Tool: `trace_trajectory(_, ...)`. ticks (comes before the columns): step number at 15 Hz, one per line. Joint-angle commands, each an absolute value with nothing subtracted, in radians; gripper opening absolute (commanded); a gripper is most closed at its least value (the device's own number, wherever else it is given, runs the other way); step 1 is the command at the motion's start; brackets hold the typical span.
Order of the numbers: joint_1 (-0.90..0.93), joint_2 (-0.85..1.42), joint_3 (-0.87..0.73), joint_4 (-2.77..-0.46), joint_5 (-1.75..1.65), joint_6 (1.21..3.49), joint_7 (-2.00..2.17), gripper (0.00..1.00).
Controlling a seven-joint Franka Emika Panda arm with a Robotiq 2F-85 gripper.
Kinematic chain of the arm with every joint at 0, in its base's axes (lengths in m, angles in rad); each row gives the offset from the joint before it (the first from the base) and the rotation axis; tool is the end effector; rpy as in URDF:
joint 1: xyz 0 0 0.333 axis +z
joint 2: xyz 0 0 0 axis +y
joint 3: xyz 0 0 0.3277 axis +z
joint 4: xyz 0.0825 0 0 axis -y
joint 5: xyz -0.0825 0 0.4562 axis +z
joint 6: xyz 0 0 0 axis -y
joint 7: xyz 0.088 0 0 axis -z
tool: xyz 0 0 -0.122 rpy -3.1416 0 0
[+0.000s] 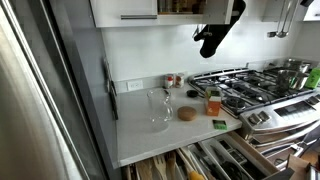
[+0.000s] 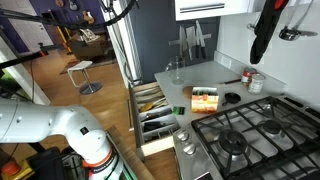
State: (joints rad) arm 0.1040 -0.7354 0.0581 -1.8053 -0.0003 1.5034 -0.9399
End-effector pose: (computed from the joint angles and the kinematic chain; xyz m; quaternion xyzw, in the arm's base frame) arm 0.3269 0.0687 0.8484 0.8337 0.5085 0.1906 0.1005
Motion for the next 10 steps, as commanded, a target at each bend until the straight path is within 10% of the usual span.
trace_trajectory(1,0.149,-0.73,0.035,-1.802,-0.024,1.501,-0.919,1.0)
trace_trajectory(10,0.189,-0.727,0.119,-1.817,0.018,1.601,-0.783,1.0)
